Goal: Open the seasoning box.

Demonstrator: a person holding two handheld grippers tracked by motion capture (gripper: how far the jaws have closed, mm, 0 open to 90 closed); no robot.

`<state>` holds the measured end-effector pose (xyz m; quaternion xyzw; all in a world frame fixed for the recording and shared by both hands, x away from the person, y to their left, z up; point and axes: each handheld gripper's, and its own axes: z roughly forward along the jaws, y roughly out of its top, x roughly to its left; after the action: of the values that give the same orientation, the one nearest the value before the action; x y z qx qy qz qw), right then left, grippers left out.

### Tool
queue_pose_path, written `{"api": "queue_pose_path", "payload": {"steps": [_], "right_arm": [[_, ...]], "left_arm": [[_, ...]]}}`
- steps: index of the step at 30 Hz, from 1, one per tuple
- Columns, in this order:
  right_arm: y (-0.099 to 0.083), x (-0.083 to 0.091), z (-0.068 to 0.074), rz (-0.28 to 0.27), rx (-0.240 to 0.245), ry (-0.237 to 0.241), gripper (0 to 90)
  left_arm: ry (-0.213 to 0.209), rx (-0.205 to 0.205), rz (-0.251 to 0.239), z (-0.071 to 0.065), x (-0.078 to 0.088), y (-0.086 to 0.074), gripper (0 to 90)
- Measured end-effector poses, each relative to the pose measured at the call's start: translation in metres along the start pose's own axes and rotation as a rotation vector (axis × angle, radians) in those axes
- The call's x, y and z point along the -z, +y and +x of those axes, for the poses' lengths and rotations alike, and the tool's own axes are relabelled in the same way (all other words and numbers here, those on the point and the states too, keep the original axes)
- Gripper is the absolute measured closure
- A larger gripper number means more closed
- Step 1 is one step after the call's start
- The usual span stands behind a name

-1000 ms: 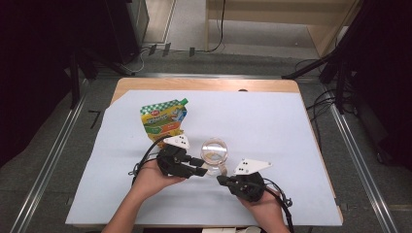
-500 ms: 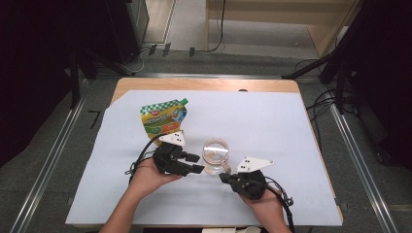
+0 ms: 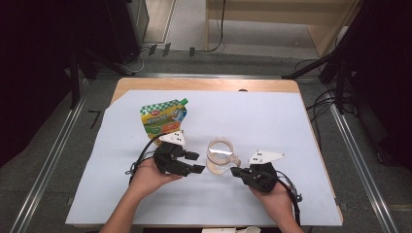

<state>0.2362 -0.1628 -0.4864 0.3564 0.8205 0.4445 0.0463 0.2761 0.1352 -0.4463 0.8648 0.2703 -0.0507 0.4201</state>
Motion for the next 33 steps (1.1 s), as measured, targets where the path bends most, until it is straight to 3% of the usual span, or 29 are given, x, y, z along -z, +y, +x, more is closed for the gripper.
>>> {"api": "queue_pose_path", "payload": {"steps": [13,20,26,31,33], "right_arm": [[0.003,0.005,-0.036,-0.014,-0.075,-0.042,90.0],[0.007,-0.002,-0.045,-0.017,-0.054,-0.083,90.0],[0.011,-0.008,-0.055,-0.036,-0.053,-0.107,90.0],[0.016,-0.013,-0.065,-0.054,-0.066,-0.102,90.0],[0.016,-0.015,-0.070,-0.069,-0.096,-0.055,90.0]], "left_arm": [[0.033,-0.036,0.001,-0.002,-0.006,0.001,43.2],[0.048,-0.051,-0.001,-0.003,-0.012,0.003,43.1],[0.039,-0.038,-0.006,-0.002,-0.019,0.005,43.0],[0.022,-0.025,0.008,-0.003,-0.022,0.006,47.0],[0.027,-0.025,0.012,-0.003,-0.023,0.007,48.1]]}}
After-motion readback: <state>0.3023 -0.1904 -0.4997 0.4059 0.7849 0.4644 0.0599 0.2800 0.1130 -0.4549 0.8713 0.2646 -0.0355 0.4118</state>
